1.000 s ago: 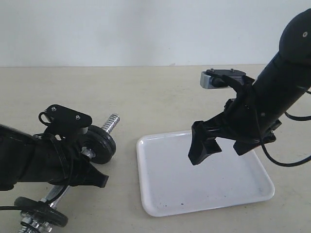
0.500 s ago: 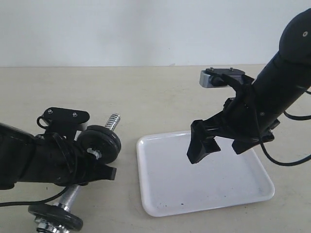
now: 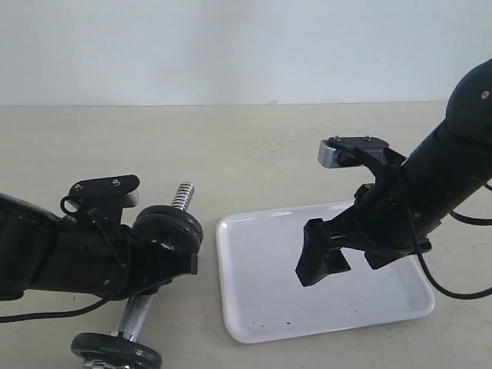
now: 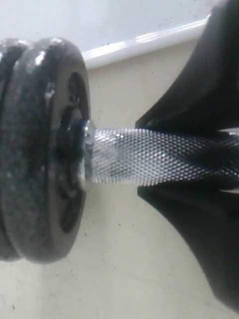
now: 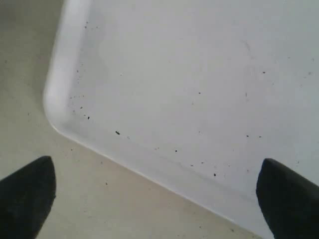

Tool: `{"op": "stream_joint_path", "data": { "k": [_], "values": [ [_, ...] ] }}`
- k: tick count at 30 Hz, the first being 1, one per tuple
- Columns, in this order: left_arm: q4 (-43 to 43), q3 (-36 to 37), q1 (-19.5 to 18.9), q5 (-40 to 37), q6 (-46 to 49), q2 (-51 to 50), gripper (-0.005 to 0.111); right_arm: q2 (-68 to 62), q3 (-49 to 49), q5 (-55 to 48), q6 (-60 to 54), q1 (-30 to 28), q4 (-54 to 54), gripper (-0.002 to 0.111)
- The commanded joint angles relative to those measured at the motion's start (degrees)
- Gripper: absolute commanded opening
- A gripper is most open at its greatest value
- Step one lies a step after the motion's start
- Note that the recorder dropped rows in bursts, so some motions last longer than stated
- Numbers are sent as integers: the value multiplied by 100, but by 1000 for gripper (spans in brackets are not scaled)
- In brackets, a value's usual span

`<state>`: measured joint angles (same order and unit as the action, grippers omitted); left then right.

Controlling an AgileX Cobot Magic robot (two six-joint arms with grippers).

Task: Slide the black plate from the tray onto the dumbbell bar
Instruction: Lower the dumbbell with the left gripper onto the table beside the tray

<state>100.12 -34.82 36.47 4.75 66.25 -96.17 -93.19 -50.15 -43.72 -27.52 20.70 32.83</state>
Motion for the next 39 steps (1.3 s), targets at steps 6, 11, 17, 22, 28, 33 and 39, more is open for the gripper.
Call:
{"op": "stream_joint_path", "data": {
  "k": [6,11,17,22,28,33,39],
  "values": [
    [-17,-91,8,195,-999,83,4,48,30,137,-92,-12,70,105],
    [-17,-91,8,111,-1285,83,4,48,30,177,-92,-12,125,105],
    [-17,-79,8,98,-1522,83,4,48,30,179,-111,-12,242,105],
    [-17,-90,8,98,-1571,83,4,48,30,251,-182,-12,307,105],
    [-17,-163,8,71,-1613,83,4,48,30,241,-258,-12,421,105],
    [-248,-213,8,-98,-1580,83,4,48,30,259,-258,-12,421,105],
    [-923,-213,8,-224,-1430,83,9,48,30,356,-270,-12,456,105]
  ]
}}
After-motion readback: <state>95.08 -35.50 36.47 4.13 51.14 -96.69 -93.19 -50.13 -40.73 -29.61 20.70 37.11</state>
